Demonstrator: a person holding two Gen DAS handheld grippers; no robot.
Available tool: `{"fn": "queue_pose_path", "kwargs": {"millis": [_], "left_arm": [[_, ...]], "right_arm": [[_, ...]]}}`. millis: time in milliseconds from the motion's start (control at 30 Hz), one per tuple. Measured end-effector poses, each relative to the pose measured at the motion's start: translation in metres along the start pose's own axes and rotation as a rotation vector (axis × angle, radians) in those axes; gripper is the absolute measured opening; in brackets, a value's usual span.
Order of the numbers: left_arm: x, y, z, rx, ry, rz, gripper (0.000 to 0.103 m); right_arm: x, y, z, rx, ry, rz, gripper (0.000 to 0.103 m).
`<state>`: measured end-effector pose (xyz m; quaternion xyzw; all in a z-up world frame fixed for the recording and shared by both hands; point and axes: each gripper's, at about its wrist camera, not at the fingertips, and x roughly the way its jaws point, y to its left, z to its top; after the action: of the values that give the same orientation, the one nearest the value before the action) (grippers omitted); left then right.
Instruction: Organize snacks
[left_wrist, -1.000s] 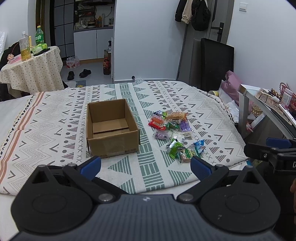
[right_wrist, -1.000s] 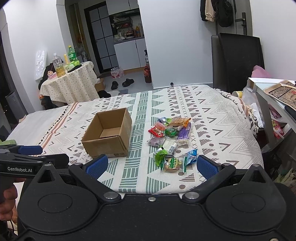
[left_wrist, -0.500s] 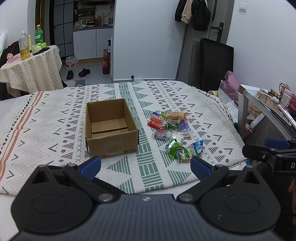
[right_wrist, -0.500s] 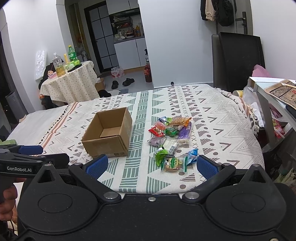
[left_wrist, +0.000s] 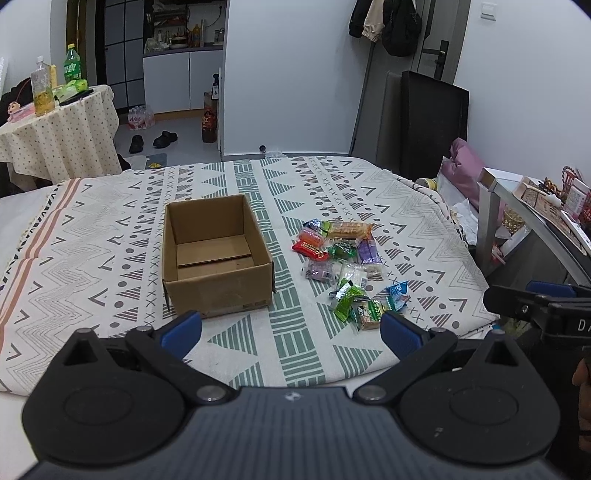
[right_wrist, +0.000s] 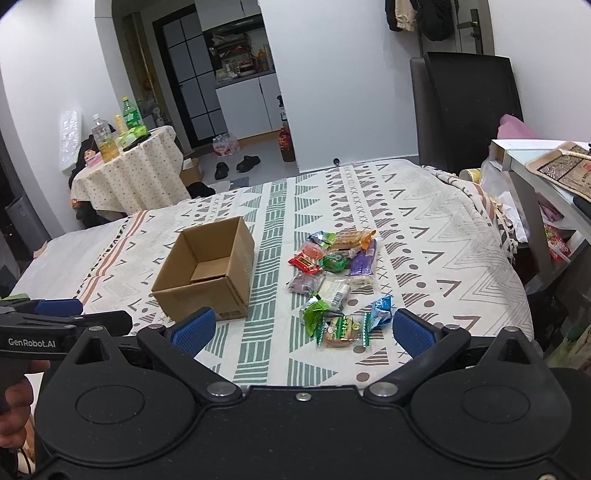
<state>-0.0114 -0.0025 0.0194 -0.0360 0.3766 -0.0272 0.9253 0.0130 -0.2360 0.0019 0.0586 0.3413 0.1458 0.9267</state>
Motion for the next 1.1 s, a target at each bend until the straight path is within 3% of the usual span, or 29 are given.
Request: {"fn": "queue_pose_path", "kwargs": {"millis": [767, 1100], "left_arm": [[0.075, -0.008, 0.016, -0.063, 0.118, -0.039, 0.1], [0.119, -0.013, 0.02, -0.096, 0.185, -0.069, 0.089]], "right_arm": [[0.053, -0.045, 0.006, 0.054, 0.073, 0.014, 0.102], [0.101, -0.069, 0.004, 0.16, 0.187, 0.034, 0.084]]}}
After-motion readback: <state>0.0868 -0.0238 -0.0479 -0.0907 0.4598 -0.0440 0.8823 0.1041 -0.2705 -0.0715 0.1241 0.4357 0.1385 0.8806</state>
